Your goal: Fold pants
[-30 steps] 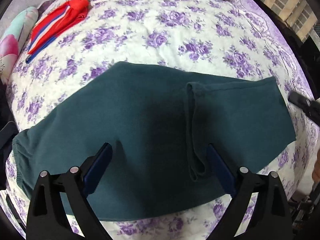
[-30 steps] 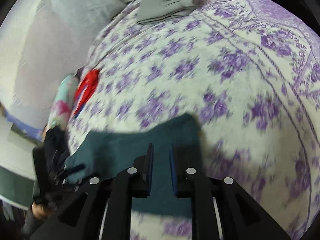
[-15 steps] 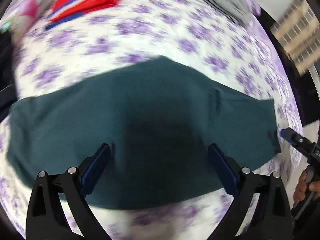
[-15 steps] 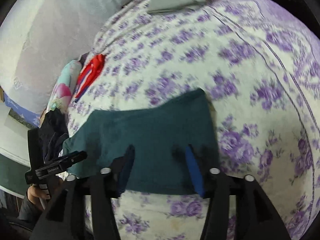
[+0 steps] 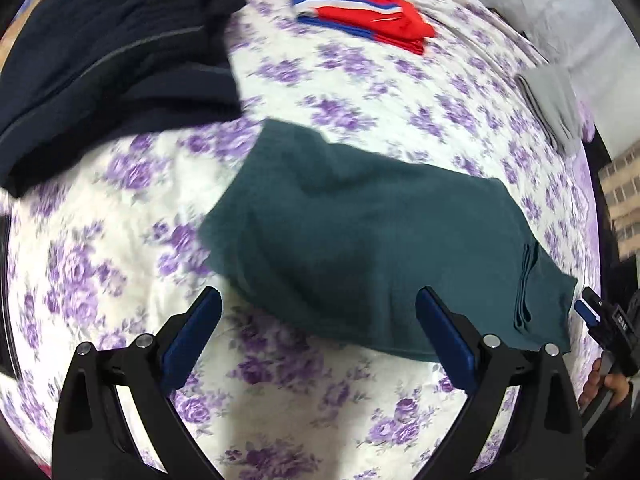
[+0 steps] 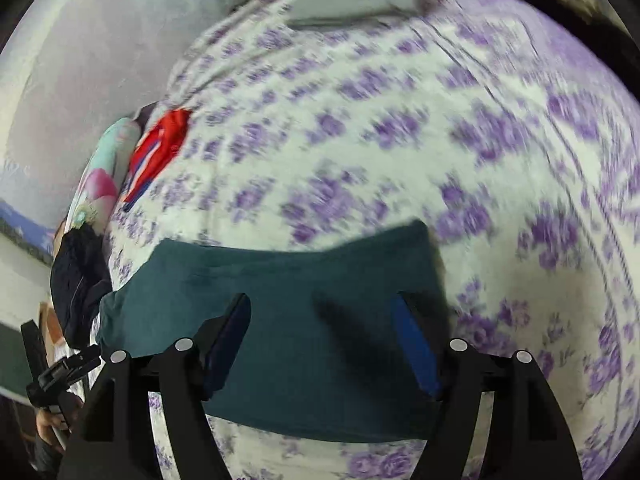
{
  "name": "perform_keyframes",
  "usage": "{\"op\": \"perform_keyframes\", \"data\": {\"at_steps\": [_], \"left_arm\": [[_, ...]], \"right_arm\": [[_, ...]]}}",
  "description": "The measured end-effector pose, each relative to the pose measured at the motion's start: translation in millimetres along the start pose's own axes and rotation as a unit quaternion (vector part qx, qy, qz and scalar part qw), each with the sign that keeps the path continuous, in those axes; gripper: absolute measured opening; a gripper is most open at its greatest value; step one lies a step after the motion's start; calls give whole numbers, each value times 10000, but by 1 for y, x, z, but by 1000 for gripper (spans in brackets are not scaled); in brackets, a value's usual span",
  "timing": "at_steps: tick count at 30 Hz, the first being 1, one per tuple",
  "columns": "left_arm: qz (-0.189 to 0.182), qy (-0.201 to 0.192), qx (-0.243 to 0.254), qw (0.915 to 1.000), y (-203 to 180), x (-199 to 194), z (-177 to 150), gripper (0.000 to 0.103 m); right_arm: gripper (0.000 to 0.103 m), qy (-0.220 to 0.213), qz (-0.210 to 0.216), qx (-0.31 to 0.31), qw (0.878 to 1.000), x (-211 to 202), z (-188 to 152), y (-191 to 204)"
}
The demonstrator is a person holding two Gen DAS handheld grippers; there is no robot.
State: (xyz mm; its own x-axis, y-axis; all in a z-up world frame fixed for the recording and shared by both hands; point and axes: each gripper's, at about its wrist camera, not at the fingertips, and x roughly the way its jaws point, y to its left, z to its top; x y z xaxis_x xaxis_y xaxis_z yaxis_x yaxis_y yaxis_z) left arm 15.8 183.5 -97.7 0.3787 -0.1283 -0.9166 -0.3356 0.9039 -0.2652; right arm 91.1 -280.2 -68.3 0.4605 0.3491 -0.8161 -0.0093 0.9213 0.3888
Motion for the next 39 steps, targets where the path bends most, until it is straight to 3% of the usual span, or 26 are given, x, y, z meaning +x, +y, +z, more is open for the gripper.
{"op": "perform_keyframes", "data": {"at_steps": [4,6,7,8,16,17,18,19,20,25,29,32,39], "left_arm": [[-247,200,-313,9990,7,8,0,94],[-375,328,-363,9981,7,14,0,83],[-467,463,-405,9970,7,20,1,69],[-531,614,-469,9956,7,26,3,64],[-569,673,-867,9923,16,45,21,61],[-452,648,-785,9938,14,45,23,38],[-246,618,-625,9958,11,44,24,25],[-144,585,-353,9976,5,41,25,15],[-164,564,-245,9980,2,38,26,12],[-230,112,385,9989,-26,-2,32,10],[-586,-259,941,9935,-60,-32,34,10],[-976,-446,1404,9843,-97,-49,29,9],[-1526,-292,2521,9551,-195,-51,5,9]], "right_arm": [[74,-32,157,-127,9998,-4,2,11],[74,-33,182,-139,9997,-5,1,12],[74,-42,206,-111,9997,-6,0,11],[74,-45,227,-84,9997,-8,-2,10],[74,-88,258,221,9994,-15,-14,-9],[74,-89,261,270,9993,-15,-15,-10],[74,-89,275,316,9991,-15,-16,-12],[74,-95,295,342,9989,-16,-16,-13],[74,-111,320,358,9988,-16,-16,-13],[74,-182,516,329,9980,-17,-15,-4],[74,-177,658,227,9974,-18,-16,6],[74,-207,744,225,9968,-22,-16,8],[74,-376,1020,565,9925,-32,-17,-9]]}}
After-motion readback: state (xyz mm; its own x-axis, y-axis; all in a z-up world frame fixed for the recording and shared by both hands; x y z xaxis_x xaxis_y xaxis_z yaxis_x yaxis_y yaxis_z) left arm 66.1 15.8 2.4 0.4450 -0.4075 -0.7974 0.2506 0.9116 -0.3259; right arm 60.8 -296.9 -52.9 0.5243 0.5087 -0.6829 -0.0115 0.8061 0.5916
